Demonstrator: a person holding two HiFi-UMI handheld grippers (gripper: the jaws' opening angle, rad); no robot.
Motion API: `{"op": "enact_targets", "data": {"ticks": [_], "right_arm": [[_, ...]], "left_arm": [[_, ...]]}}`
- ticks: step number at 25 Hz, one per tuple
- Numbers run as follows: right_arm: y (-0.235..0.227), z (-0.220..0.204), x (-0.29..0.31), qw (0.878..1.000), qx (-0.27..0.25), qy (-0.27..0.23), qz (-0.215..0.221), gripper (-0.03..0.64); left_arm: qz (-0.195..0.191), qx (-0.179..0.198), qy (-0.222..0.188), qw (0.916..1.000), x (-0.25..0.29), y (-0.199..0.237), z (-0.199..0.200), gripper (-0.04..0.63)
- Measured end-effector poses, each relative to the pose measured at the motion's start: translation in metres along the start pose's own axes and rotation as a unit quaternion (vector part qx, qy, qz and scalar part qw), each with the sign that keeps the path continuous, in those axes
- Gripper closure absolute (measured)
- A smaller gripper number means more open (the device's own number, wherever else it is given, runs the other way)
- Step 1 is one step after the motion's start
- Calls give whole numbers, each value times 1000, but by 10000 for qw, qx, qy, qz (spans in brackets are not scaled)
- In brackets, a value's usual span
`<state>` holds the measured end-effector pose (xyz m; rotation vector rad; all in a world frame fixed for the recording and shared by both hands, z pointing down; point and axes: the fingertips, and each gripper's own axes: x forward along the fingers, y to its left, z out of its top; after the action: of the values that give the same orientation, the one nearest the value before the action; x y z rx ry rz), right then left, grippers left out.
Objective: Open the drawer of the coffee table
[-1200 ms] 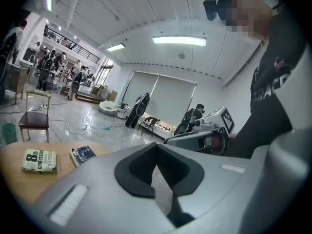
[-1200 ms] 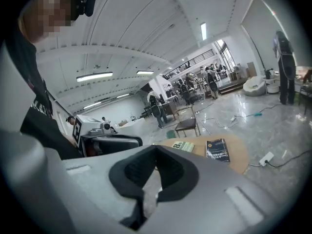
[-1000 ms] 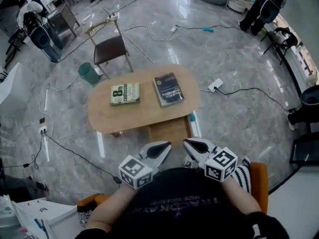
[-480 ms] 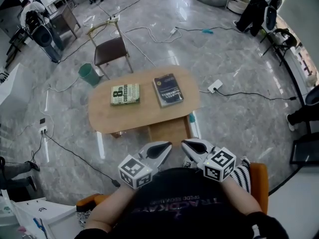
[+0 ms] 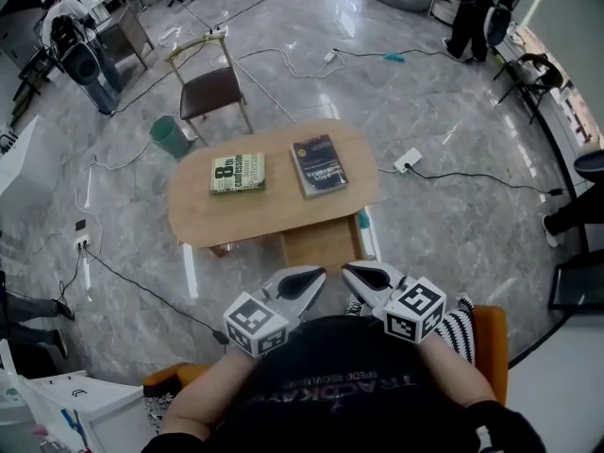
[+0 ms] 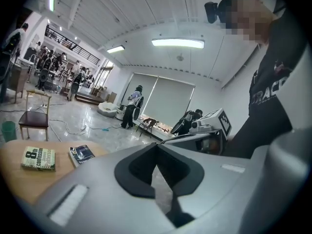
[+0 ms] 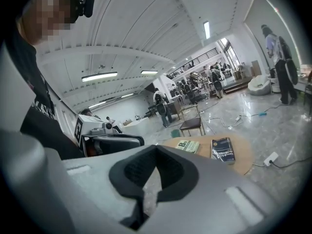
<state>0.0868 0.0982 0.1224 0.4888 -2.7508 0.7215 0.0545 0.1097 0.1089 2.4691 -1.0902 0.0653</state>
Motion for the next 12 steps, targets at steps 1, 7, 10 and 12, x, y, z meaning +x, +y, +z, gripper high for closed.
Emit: {"op": "enact_targets", "data": {"ticks": [1, 7, 10, 12], "right_arm": [[2, -1, -1, 10000, 1, 9, -1, 615], [3, -7, -3, 10000, 11, 25, -29, 615], [3, -8, -3, 10000, 22, 23, -45, 615], [4, -8, -2, 10000, 5, 28, -40, 615]], "left_arm": [[12, -6, 2, 10000, -1, -1, -1, 592], [-24, -54, 45, 10000, 0, -2, -6, 592], [-41, -72, 46, 10000, 0, -2, -9, 592], [-49, -64, 46, 10000, -1, -2, -9, 592]]}}
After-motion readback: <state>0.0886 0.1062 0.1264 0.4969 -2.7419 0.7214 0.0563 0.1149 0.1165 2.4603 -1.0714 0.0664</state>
